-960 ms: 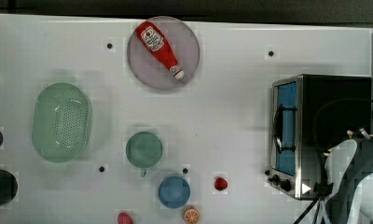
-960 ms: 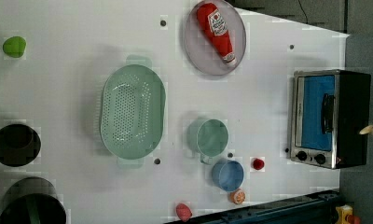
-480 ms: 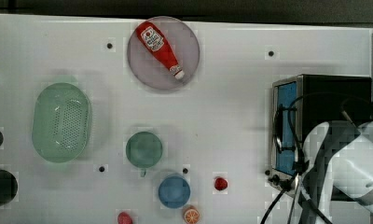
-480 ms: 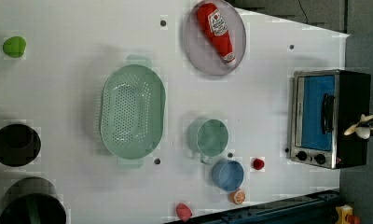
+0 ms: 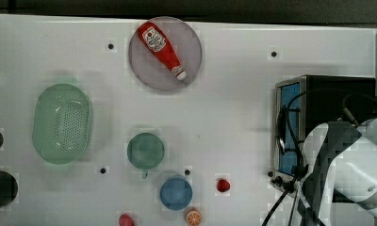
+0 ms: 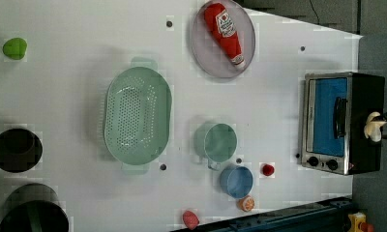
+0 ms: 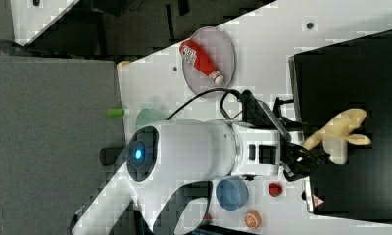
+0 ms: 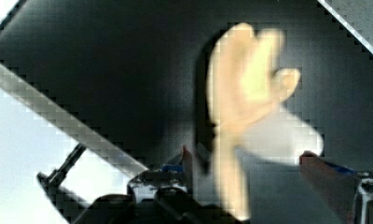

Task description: Pick banana from table and place on oven.

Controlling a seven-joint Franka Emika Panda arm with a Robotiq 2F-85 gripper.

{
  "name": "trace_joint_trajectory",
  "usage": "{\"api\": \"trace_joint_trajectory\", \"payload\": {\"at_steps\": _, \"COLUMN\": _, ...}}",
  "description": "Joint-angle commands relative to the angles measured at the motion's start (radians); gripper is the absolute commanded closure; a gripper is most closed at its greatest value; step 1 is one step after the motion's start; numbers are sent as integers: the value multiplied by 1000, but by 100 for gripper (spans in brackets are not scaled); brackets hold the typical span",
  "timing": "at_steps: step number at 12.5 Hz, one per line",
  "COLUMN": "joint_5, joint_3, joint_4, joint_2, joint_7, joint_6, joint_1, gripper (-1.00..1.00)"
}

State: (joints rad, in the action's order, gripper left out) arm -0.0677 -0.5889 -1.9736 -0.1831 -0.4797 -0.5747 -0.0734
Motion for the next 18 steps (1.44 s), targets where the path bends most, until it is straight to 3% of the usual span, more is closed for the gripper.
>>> {"api": "trace_joint_trajectory", "payload": {"at_steps": 1, "joint_5": 2, "joint_3": 22, "joint_4": 40, "joint_2": 23, "joint_7": -31, "joint_6": 33, "joint_1": 15, "gripper": -100}}
{"api": "trace_joint_trajectory", "payload": {"at_steps": 6, "joint_5": 54, "joint_3": 256, "joint_4": 89, "joint_2": 183, "joint_7": 17, "joint_6": 260, "joint_1": 99, "gripper": -100}}
{"api": "trace_joint_trajectory", "payload": {"at_steps": 10, "joint_5": 59, "joint_3": 467, "joint_4": 80, "joint_2": 359, "joint_7": 461, "joint_6": 395, "joint_1": 116, "gripper": -100}}
{"api": "trace_joint_trajectory", "payload": {"at_steps": 13, "joint_5": 59, "joint_3": 537, "joint_4": 53, "joint_2": 453, "joint_7": 654, "joint_6": 518, "joint_1": 117, "gripper": -100}}
{"api": "trace_joint_trajectory", "payload": {"at_steps": 18, "joint_5": 59, "joint_3": 538, "joint_4": 53, "joint_2": 490, "joint_7": 662, "joint_6": 515, "joint_1": 115, "gripper": -100}}
